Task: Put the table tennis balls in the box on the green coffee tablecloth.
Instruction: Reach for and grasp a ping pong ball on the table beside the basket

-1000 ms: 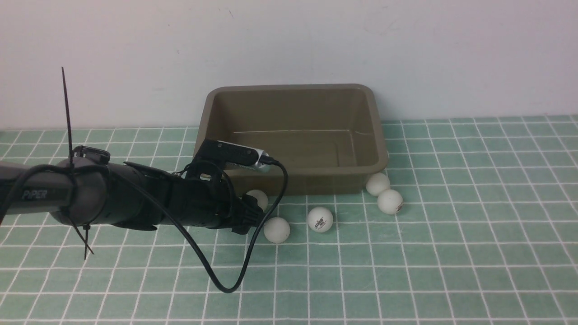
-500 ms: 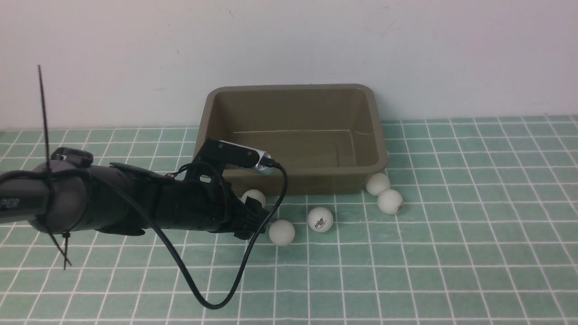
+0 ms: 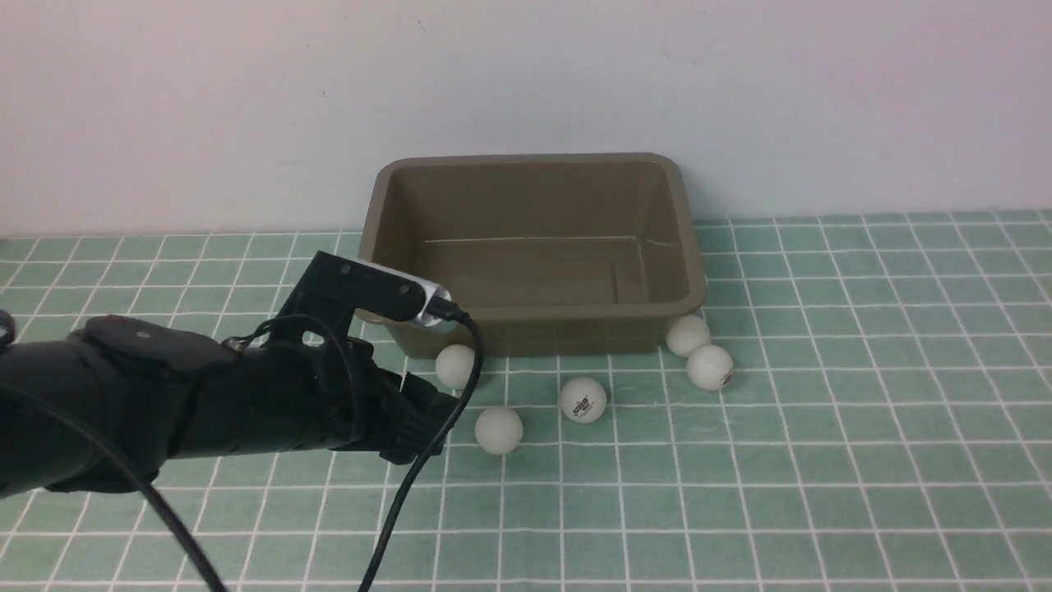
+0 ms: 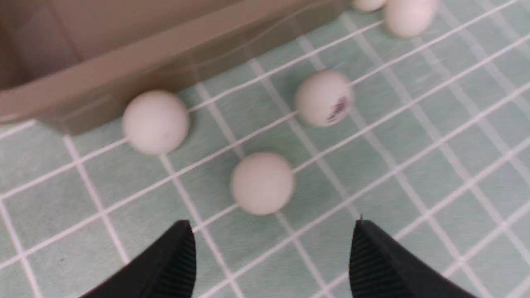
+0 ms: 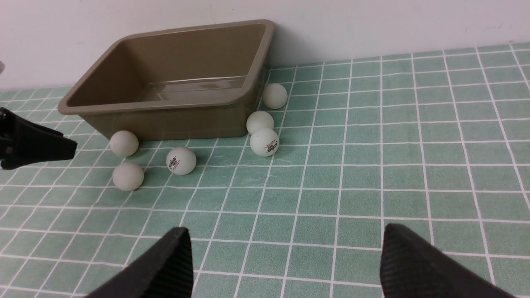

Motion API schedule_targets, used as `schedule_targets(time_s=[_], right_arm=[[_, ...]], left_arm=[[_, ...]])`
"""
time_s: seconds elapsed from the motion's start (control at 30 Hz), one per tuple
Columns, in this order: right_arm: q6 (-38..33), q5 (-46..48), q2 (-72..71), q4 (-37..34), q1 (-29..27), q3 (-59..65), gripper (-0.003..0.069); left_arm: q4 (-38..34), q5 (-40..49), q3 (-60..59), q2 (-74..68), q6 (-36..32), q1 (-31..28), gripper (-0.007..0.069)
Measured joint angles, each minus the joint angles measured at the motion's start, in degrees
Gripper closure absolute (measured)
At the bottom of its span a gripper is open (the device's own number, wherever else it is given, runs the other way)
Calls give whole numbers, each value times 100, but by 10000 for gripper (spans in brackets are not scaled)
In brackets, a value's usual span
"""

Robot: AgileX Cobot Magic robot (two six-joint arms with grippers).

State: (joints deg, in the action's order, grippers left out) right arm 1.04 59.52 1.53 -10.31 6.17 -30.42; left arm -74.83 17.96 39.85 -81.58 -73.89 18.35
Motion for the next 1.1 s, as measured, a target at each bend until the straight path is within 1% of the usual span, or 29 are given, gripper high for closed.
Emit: schedule_targets(time_s=[0.03, 0.07, 0.17, 0.2, 0.33, 0.43, 0.63, 0.73, 0.83, 0.97, 1.1], right_arm=[[-9, 1, 0, -17, 0, 0, 113], [-29, 1, 0, -23, 0, 0, 113], [-104, -1, 0, -73, 0, 0, 113], [-139, -1, 0, -105, 0, 0, 113], [-216, -17, 0, -213, 0, 0, 113], [-222, -17, 0, -238, 0, 0, 113], [-240, -17, 0, -238, 0, 0, 113], [-245, -18, 0, -252, 0, 0, 113], [-245, -18, 0, -256, 0, 0, 113], [-250, -18, 0, -256, 0, 0, 113], [-263, -18, 0, -256, 0, 0, 113]], left_arm=[[263, 158, -5, 272, 285, 0, 174], [387, 266, -11, 389, 423, 0, 174], [1062, 729, -11, 911, 1063, 0, 174], [1537, 1106, -2, 1182, 1462, 0, 174], [2724, 2362, 252, 1710, 2332, 0, 174], [3217, 2852, 445, 1913, 2554, 0, 174], [3264, 2651, 485, 1668, 2654, 0, 174], [3082, 2158, 531, 995, 2691, 0, 174], [2868, 1893, 742, 340, 2701, 0, 174], [2692, 1630, 1346, -750, 2590, 0, 174], [2635, 1548, 1805, -1603, 2580, 0, 174]])
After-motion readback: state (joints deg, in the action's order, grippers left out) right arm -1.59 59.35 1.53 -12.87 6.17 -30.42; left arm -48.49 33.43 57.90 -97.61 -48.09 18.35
